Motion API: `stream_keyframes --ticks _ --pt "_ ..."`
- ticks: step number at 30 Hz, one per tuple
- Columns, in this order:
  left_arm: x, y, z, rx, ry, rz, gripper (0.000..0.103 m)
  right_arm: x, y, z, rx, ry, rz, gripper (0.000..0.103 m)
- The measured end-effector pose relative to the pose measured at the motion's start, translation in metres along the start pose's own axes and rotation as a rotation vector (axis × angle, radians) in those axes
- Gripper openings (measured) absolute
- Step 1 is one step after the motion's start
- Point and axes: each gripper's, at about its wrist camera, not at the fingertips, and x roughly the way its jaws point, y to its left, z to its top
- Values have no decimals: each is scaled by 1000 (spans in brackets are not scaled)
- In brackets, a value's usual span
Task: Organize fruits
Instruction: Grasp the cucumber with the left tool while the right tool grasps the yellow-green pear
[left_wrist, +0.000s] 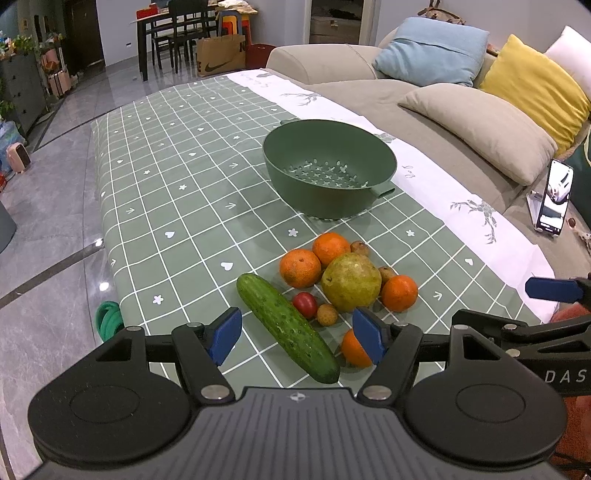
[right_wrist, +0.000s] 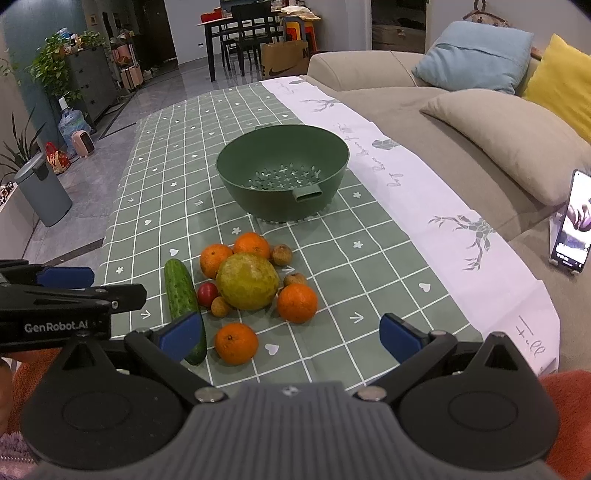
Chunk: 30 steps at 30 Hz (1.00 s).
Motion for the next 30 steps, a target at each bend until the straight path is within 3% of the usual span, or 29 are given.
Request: stream_keyframes --ticks 8,12,15,30 --pt "30 18 11 -90 73 -43 76 36 -5 5 -35 10 56 97" --pt "54 28 13 -145 135 -50 72 61 3 14 -96 44 120 76" --pt "70 35 13 -184 173 -52 71 78 8 21 -125 63 157 67" --pt "120 57 20 -334 291 -76 67 138 24 40 -194 131 220 65"
